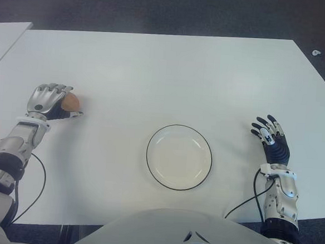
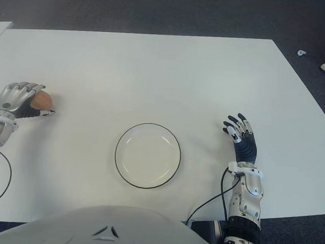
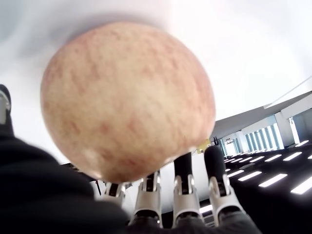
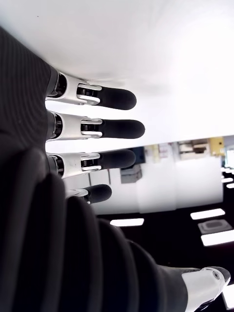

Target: Put the apples into the plate.

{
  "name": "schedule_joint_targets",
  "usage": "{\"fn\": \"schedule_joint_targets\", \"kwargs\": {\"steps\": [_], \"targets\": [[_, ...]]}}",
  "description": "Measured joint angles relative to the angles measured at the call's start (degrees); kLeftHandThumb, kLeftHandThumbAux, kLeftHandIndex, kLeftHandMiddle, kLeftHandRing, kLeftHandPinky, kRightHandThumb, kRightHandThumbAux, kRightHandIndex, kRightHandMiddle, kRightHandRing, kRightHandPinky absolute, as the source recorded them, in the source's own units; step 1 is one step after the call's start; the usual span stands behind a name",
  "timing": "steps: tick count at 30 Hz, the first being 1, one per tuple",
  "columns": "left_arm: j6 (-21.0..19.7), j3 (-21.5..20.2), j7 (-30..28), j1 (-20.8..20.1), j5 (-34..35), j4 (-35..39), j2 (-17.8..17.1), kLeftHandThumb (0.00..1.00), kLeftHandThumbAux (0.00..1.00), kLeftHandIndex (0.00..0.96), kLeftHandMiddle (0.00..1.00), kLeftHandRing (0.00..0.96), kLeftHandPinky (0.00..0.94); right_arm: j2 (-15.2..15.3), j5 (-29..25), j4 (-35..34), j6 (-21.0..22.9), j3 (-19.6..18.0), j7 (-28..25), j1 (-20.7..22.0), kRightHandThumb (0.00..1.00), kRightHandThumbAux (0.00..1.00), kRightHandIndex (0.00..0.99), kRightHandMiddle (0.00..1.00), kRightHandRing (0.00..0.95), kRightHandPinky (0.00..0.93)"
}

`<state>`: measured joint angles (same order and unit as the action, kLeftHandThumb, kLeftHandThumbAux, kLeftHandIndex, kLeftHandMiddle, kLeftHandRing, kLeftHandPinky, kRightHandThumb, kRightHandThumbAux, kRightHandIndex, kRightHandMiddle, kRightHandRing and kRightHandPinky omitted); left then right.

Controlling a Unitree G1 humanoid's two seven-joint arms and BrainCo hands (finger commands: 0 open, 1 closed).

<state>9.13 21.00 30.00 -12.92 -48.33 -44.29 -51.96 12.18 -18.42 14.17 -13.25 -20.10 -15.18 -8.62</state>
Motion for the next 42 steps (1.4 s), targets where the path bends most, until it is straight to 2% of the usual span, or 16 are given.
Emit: {"fn": "schedule_joint_targets", "kwargs": {"steps": [14, 32, 38, 40, 42], "targets": [[0.62, 2.05, 0.07, -4.5, 0.01, -9.78, 1.33, 0.367, 0.364, 0.163, 0.236, 0.235, 0.276, 0.27, -0.86, -0.07, 1.29, -0.85, -0.15, 0.28, 0.632, 0.631, 0.124, 0.247, 0.265, 0.29], [1.47, 3.23, 1.96, -6.47, 0.52, -14.36, 2.76, 0.406, 0.358, 0.146, 0.232, 0.237, 0.275, 0.35, -0.96, -1.09, 2.51, -1.49, 0.85, -0.02, 0.67, 0.645, 0.139, 0.283, 0.295, 0.305], [1.67, 3.98, 2.52, -6.98, 0.79, -15.58, 3.11, 0.482, 0.377, 0.148, 0.235, 0.242, 0.293, 0.35, -1.14, -1.26, 3.1, -1.62, 1.29, 0.07, 0.679, 0.653, 0.134, 0.287, 0.304, 0.324], [1.86, 4.05, 2.52, -7.1, 1.16, -15.93, 3.2, 0.563, 0.418, 0.163, 0.249, 0.26, 0.337, 0.34, -1.23, -1.37, 3.17, -1.66, 1.33, 0.06, 0.684, 0.661, 0.137, 0.292, 0.31, 0.33], [2.27, 4.05, 2.53, -7.2, 1.59, -16.32, 3.35, 0.617, 0.442, 0.23, 0.296, 0.312, 0.386, 0.33, -1.27, -1.58, 3.28, -1.74, 1.35, 0.05, 0.689, 0.666, 0.139, 0.297, 0.313, 0.33]]}}
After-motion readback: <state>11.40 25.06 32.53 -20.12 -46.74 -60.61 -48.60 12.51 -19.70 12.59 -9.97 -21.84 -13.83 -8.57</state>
